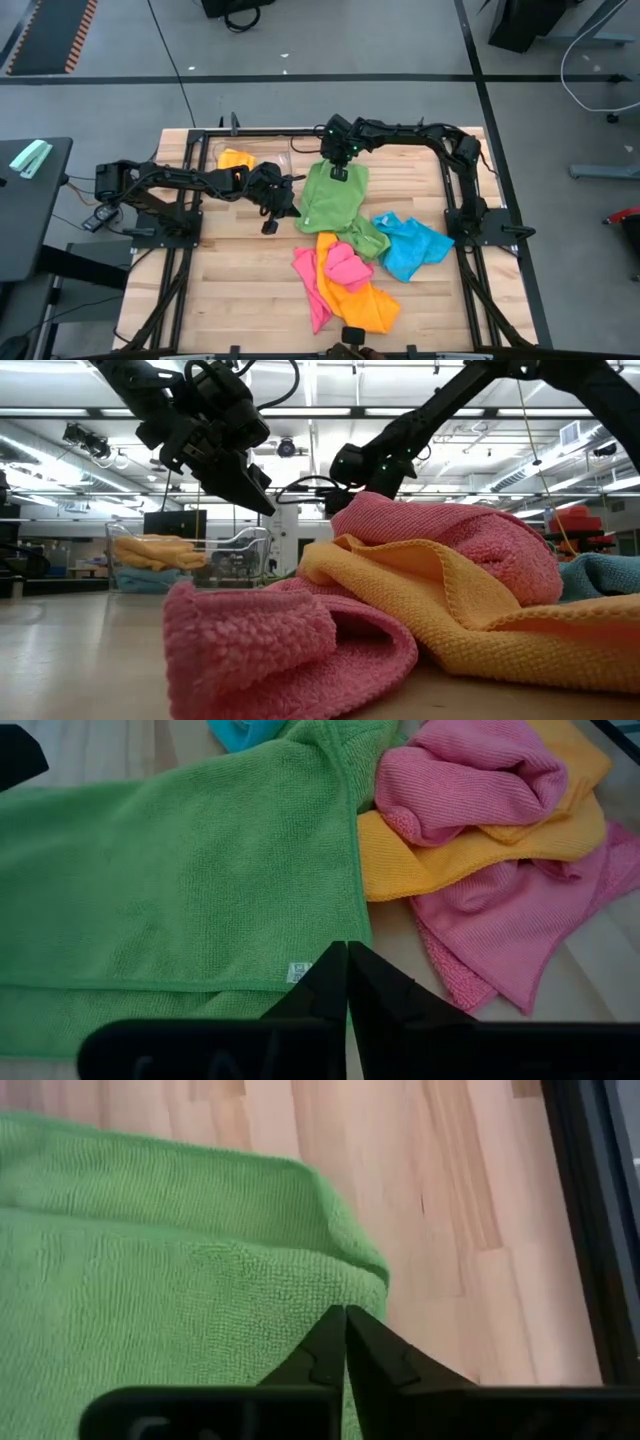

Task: Fold microfiber towels
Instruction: Fold the left green microfiber towel

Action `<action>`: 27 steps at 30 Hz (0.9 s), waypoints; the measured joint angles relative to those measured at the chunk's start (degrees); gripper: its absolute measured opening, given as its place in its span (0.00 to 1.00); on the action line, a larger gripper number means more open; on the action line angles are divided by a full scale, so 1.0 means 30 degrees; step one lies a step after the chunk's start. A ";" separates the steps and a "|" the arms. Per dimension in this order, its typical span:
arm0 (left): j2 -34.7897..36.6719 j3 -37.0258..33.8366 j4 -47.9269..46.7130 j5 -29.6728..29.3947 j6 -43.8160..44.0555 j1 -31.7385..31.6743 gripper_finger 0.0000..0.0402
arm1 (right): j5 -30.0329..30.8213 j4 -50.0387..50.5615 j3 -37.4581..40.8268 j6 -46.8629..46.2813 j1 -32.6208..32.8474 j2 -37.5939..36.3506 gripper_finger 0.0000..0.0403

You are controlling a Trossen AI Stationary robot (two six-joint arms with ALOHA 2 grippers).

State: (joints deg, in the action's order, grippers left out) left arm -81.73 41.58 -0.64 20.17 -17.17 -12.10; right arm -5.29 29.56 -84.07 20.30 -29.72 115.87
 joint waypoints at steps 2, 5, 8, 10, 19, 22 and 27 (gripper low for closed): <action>0.0000 0.0000 0.0000 0.0004 0.0003 0.0000 0.04 | -0.0284 -0.0037 0.0000 -0.0282 -0.0138 0.0000 0.11; 0.0000 0.0000 -0.0007 0.0005 0.0007 0.0000 0.05 | -0.1262 -0.0035 0.0003 -0.0642 -0.0230 0.0145 0.22; 0.0000 0.0000 -0.0010 0.0005 0.0007 0.0000 0.06 | -0.1343 -0.0699 0.0007 -0.0612 -0.0210 0.0306 0.33; 0.0000 0.0000 -0.0007 -0.0003 0.0007 0.0000 0.07 | -0.1397 -0.1243 0.0007 -0.0563 -0.0203 0.0306 0.39; 0.0000 0.0000 -0.0167 -0.0001 0.0020 0.0000 0.04 | -0.2199 -0.2034 0.0096 -0.0608 -0.0952 0.0306 0.43; 0.0000 0.0000 -0.0265 0.0005 0.0022 0.0000 0.04 | -0.2801 -0.2114 0.0539 -0.0987 -0.1271 0.0466 0.40; 0.0000 0.0000 -0.0313 0.0005 0.0022 0.0000 0.06 | -0.2890 -0.2720 0.1785 -0.1856 -0.1449 0.0466 0.38</action>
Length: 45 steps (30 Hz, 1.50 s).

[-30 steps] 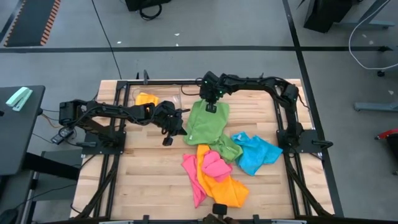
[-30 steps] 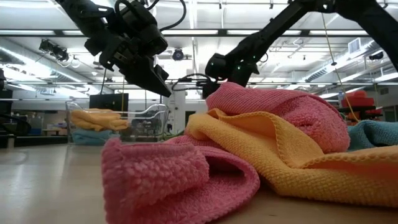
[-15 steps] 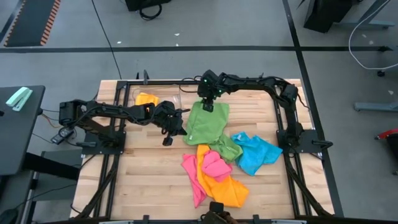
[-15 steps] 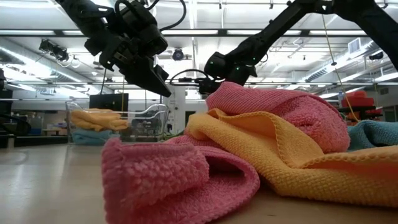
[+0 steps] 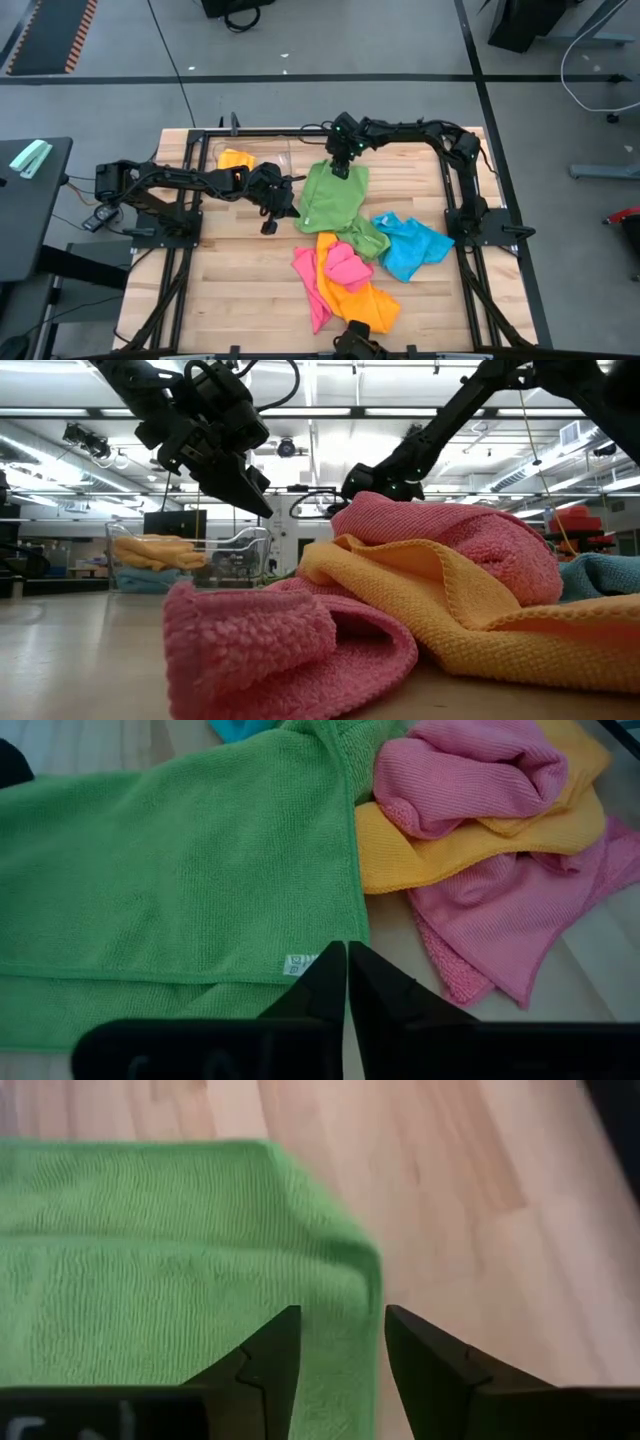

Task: Fold microfiber towels
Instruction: Fold the left green microfiber towel

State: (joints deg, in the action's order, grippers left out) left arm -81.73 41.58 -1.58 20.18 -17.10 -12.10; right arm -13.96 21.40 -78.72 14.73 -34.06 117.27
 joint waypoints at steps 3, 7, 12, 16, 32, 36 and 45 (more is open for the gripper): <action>0.0000 0.0007 0.0019 -0.0007 0.0000 0.0000 0.07 | -0.0007 -0.0397 0.0346 -0.0044 0.0026 0.0000 0.38; 0.0000 0.0007 0.0023 0.0000 0.0000 0.0000 0.05 | -0.0036 -0.1353 0.0843 0.0246 0.0252 0.0000 0.38; 0.0000 0.0007 0.0022 0.0000 0.0004 0.0004 0.04 | 0.0086 -0.2200 0.1079 0.0942 0.0749 0.0015 0.33; 0.0000 0.0007 0.0022 -0.0003 0.0004 0.0001 0.04 | 0.0151 -0.2458 0.1071 0.1162 0.0953 0.0015 0.24; 0.0000 0.0007 0.0015 -0.0007 0.0000 0.0000 0.04 | -0.0372 -0.2386 0.0766 0.1107 0.1358 -0.0246 0.01; 0.0000 0.0007 0.0022 -0.0007 0.0000 0.0000 0.05 | -0.1126 -0.2308 -0.0008 0.1378 0.1826 -0.0262 0.01; 0.0000 0.0007 0.0029 -0.0001 -0.0022 0.0000 0.06 | -0.0823 -0.2205 -0.1661 0.3289 0.2322 -0.0291 0.01</action>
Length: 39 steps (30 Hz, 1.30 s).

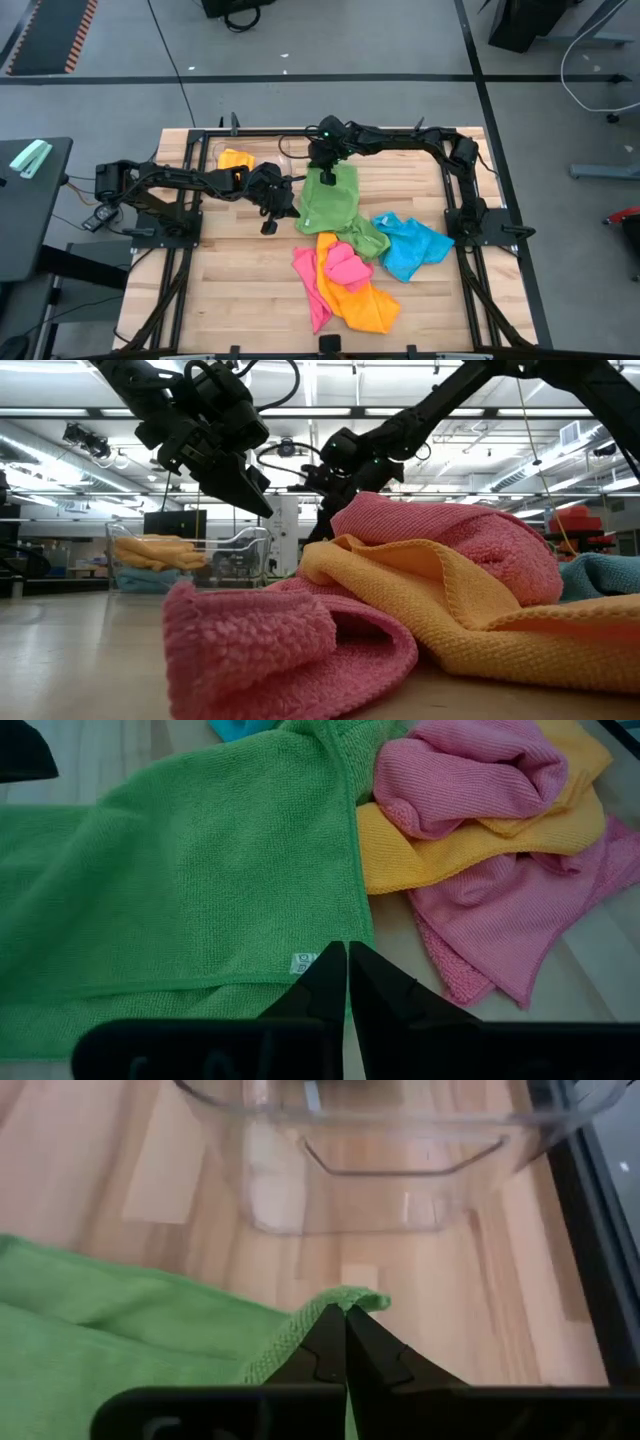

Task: Fold microfiber towels
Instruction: Fold the left green microfiber towel

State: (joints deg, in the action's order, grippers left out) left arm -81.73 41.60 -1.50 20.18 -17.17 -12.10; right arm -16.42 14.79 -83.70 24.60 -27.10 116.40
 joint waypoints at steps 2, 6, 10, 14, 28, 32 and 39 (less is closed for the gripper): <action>0.0000 0.0000 -0.0007 -0.0006 0.0000 0.0000 0.05 | -0.0010 0.0202 0.0007 -0.0180 -0.0288 0.0007 0.01; 0.0000 0.0000 0.0000 0.0001 -0.0015 0.0000 0.04 | -0.0058 0.0646 0.0007 -0.0415 -0.0865 0.0119 0.02; 0.0000 0.0000 0.0000 -0.0002 -0.0015 0.0003 0.06 | -0.0508 0.0422 0.0015 -0.0791 -0.1340 0.0697 0.03; 0.0000 0.0000 0.0007 0.0001 -0.0007 0.0065 0.07 | -0.0918 0.0310 0.0029 -0.0868 -0.1513 0.0976 0.04; 0.0000 0.0000 0.0248 -0.0001 -0.0011 0.0066 0.06 | -0.0853 -0.0405 0.0029 -0.0993 -0.1436 0.0976 0.06; 0.0000 0.0000 0.0240 0.0001 0.0000 0.0066 0.07 | -0.1039 -0.0771 0.0029 -0.0991 -0.1419 0.0976 0.13; 0.0000 0.0000 -0.0018 -0.2145 -0.0219 0.0280 0.06 | -0.1079 -0.0737 0.0029 -0.1593 -0.1692 0.0976 0.29</action>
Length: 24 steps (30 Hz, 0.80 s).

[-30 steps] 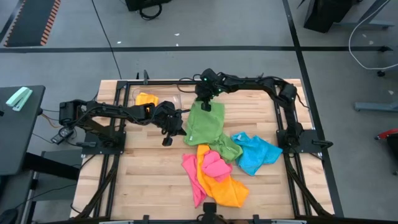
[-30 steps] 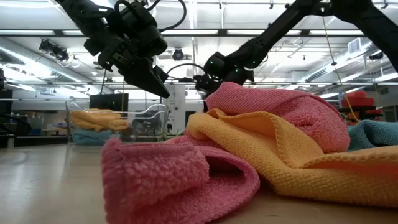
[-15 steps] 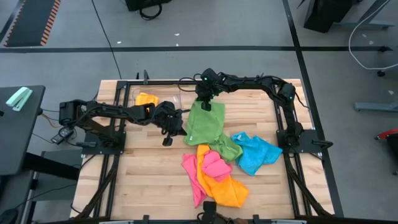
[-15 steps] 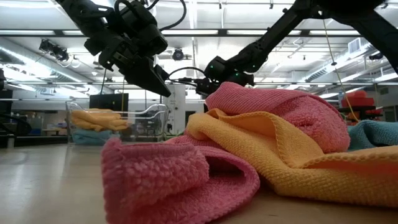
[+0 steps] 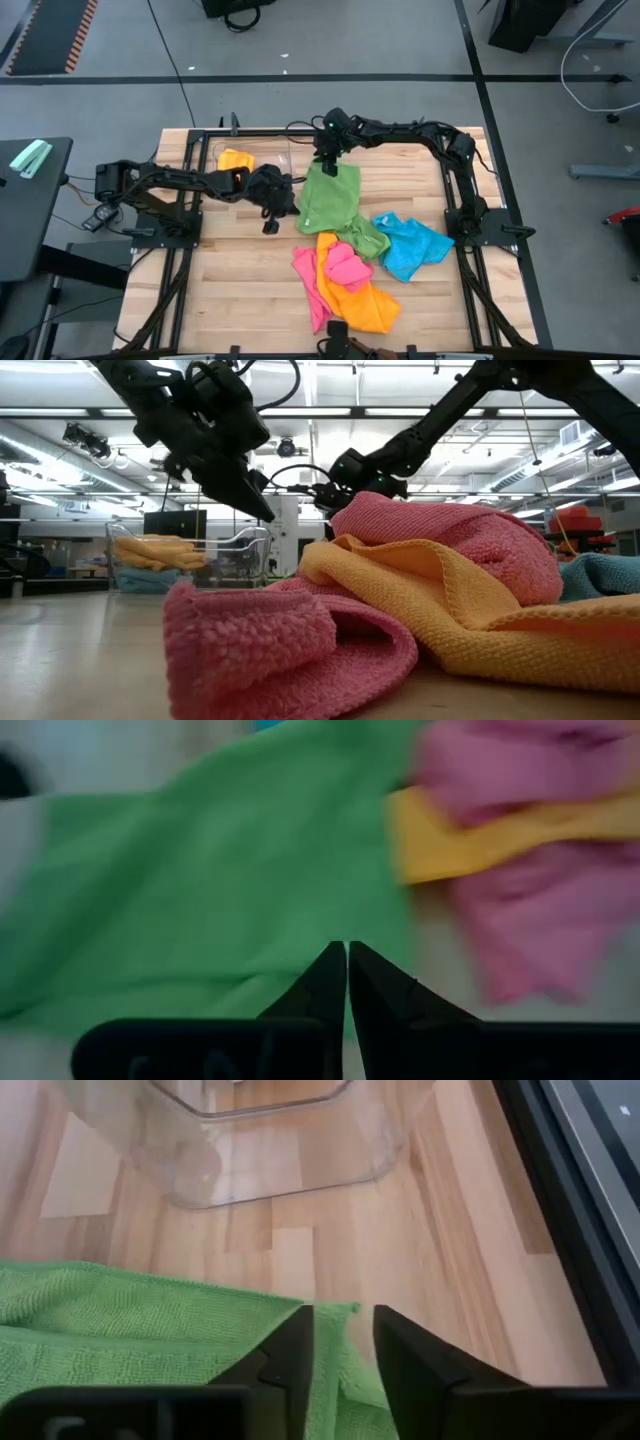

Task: Fold microfiber towels
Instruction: Fold the left green microfiber towel

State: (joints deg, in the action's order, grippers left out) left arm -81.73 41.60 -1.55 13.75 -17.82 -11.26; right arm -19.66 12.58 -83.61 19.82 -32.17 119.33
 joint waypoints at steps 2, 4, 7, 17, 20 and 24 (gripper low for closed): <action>-0.0007 0.0000 -0.0033 -0.2135 -0.0245 0.0122 0.09 | 0.0038 0.0124 0.0000 -0.0123 -0.0047 -0.0055 0.32; -0.0011 0.0000 -0.0106 -0.2976 -0.0808 0.0292 0.12 | 0.0354 0.0428 0.0000 -0.0281 -0.0055 -0.0275 0.34; -0.0472 0.0015 -0.0023 -0.2990 -0.1491 0.0760 0.17 | 0.0532 0.1368 0.0000 -0.0328 -0.0105 -0.0955 0.35; -0.2904 0.0017 0.0344 -0.3027 -0.8809 0.2215 0.26 | 0.0517 0.3736 0.0000 -0.0396 0.0452 -0.2490 0.34; -0.3009 0.0015 0.0437 -0.3027 -0.9296 0.2654 0.27 | 0.0517 0.3949 0.0000 -0.0396 0.0547 -0.2598 0.34; -0.3009 0.0015 0.0784 -0.3027 -0.9296 0.3110 0.27 | 0.0525 0.3948 0.0000 -0.0389 0.0639 -0.2601 0.34</action>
State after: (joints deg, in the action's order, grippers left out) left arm -90.76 41.65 0.80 4.67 -45.71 -1.93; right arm -18.09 24.42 -83.61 18.65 -30.26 111.53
